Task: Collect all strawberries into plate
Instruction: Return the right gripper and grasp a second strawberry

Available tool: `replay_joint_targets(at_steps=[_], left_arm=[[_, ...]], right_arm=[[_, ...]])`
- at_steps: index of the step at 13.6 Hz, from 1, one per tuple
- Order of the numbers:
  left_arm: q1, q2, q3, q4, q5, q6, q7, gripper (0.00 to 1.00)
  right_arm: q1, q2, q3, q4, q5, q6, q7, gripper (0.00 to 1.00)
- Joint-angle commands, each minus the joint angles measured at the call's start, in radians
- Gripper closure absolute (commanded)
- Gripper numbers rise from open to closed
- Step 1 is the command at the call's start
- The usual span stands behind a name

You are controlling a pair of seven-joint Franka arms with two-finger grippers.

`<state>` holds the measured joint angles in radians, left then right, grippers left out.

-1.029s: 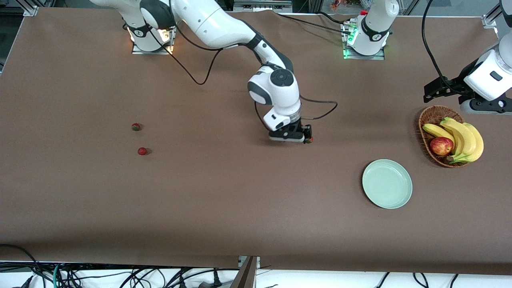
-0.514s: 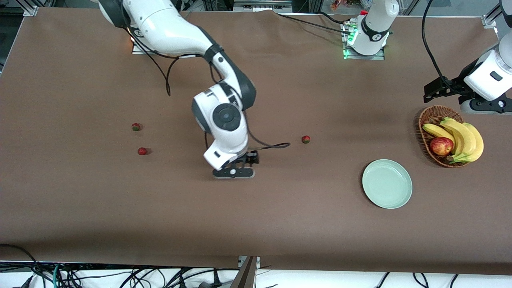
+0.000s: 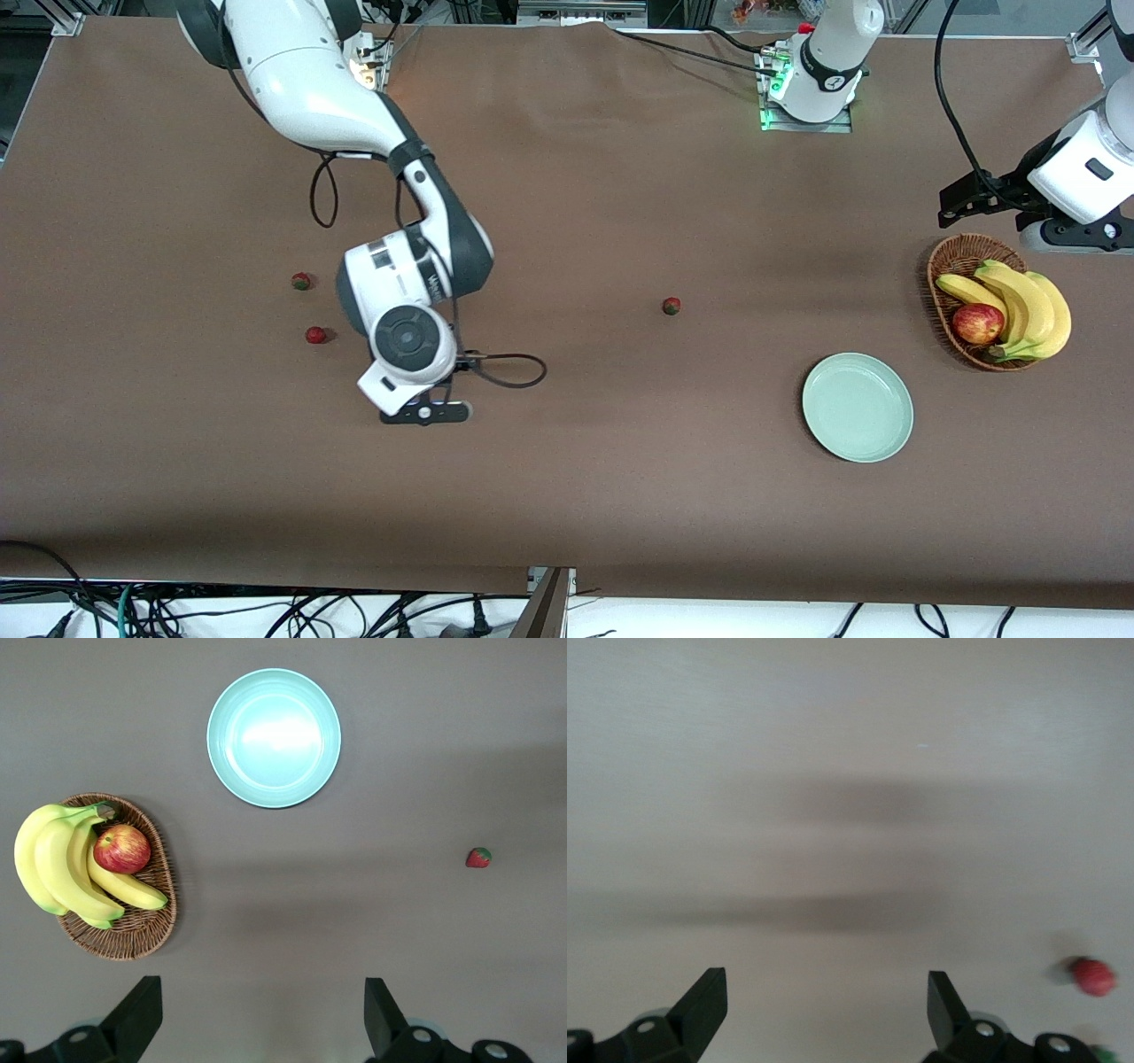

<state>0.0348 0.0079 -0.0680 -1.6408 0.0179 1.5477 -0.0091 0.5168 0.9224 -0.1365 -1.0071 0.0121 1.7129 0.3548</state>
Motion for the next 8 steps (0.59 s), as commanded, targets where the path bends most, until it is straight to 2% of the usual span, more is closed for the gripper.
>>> replay_joint_targets(at_steps=[1,2,6,8], left_arm=[[0.002,0.001,0.001,0.010,-0.024,-0.012,0.008,0.00],[0.002,0.000,0.001,0.010,-0.024,-0.012,0.008,0.00],[0.002,0.000,0.001,0.010,-0.024,-0.012,0.008,0.00],[0.002,0.000,-0.001,0.010,-0.024,-0.012,0.003,0.00]], right_arm=[[-0.064,-0.095,0.006,-0.161,0.006,0.017,-0.085,0.00],[-0.079,-0.124,0.006,-0.233,0.005,0.046,-0.109,0.00],[-0.184,-0.321,0.005,-0.644,0.000,0.301,-0.309,0.00],[-0.195,-0.353,-0.018,-0.750,-0.008,0.385,-0.316,0.00]])
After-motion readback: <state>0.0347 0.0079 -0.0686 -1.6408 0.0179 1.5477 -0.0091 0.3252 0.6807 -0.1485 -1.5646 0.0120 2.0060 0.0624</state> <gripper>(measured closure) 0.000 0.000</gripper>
